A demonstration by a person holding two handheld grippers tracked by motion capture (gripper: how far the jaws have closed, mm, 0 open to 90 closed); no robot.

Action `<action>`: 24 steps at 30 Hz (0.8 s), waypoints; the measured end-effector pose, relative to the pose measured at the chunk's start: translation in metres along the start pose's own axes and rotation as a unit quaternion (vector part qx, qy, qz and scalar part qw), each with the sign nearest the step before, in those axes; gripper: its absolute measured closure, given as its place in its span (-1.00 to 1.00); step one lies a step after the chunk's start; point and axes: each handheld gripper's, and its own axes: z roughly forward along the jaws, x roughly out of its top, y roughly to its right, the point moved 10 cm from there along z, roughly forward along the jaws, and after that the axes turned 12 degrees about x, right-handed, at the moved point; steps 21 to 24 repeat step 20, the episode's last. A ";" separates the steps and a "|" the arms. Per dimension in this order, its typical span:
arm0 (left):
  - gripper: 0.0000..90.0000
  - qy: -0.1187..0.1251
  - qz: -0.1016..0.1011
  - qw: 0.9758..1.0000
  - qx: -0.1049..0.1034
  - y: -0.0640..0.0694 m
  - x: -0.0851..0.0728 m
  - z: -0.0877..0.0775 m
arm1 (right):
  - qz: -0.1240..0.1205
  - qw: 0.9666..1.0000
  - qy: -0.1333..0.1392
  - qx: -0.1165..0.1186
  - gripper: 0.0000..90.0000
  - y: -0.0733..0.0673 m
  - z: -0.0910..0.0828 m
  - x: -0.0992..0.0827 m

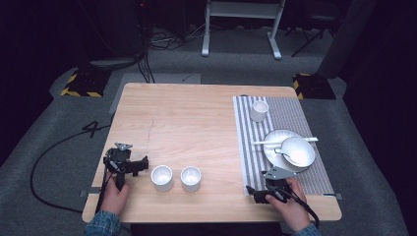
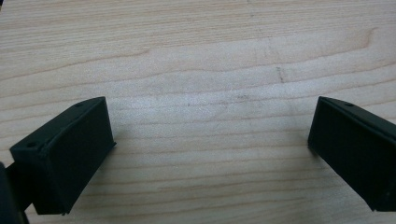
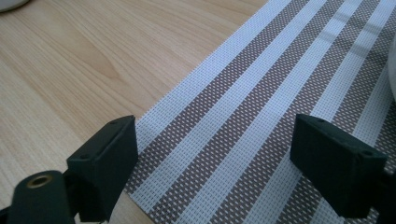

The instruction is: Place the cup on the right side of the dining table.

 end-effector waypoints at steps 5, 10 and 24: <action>-0.99 0.000 0.000 1.000 0.000 0.000 0.000 0.000 | 0.000 1.000 0.000 0.001 -0.67 0.000 0.000 0.000; -0.99 0.000 0.000 1.000 0.000 0.000 0.000 0.000 | -0.007 1.000 -0.001 0.014 -0.67 0.001 0.000 0.000; -0.99 0.000 0.000 1.000 0.000 0.000 0.000 0.000 | -0.014 1.000 -0.004 0.022 -0.67 0.001 0.000 -0.001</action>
